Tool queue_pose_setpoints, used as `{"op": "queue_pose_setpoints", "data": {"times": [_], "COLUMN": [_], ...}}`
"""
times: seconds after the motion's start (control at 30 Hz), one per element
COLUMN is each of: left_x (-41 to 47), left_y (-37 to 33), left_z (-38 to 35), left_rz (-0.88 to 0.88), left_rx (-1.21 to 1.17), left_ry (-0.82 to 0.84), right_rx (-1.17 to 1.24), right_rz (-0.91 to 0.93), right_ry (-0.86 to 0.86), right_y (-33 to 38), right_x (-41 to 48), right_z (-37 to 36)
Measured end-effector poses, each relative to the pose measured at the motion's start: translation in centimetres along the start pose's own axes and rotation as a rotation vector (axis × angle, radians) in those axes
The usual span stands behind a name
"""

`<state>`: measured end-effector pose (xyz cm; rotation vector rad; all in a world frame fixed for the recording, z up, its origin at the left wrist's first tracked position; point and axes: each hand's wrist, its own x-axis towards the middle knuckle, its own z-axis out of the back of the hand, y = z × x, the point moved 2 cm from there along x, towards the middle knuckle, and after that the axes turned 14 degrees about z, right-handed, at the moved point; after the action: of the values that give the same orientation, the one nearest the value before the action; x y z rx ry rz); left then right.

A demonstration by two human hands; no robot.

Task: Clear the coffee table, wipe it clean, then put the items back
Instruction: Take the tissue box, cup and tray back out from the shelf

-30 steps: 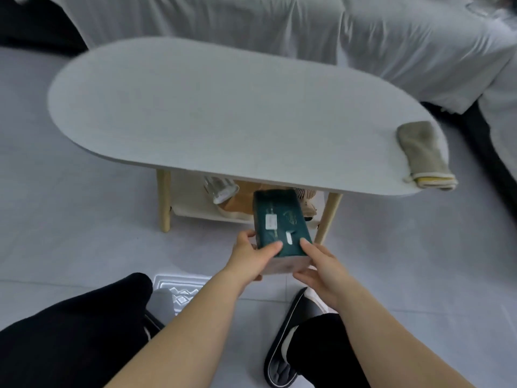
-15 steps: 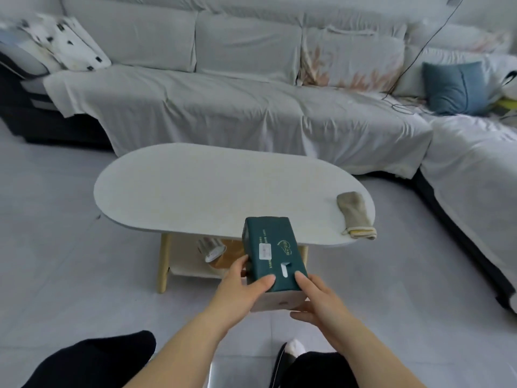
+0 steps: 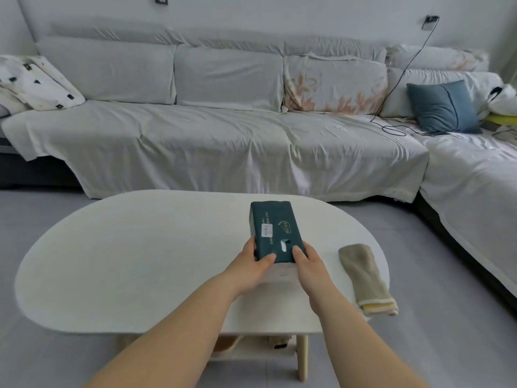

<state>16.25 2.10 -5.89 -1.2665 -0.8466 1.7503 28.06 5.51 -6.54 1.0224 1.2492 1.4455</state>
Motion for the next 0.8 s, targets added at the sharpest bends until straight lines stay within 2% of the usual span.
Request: {"op": "queue_pose_setpoints", "data": {"times": [0.13,0.4,0.57,0.8], "left_x": [5.4,10.8,11.7,10.0], "left_y": [-0.6,-0.9,-1.0,-1.2], "left_z": [-0.2,-0.5,-0.4,0.5], "left_rz": [-0.031,-0.050,-0.052,-0.070], "left_rx": [0.039,-0.031,-0.046,0.006], "left_ry": [-0.032,-0.126,-0.141,-0.107], "right_rx": [0.008,-0.192,-0.341,-0.270], "right_rz": [-0.010,0.109,0.092,0.056], "right_ry": [-0.067,-0.104,-0.103,-0.152], "right_y": [-2.1,-4.0,-4.5,-4.3], "right_x": [4.4,10.0,11.3,10.6], "right_z": [-0.2,-0.6,-0.6,-0.9]}}
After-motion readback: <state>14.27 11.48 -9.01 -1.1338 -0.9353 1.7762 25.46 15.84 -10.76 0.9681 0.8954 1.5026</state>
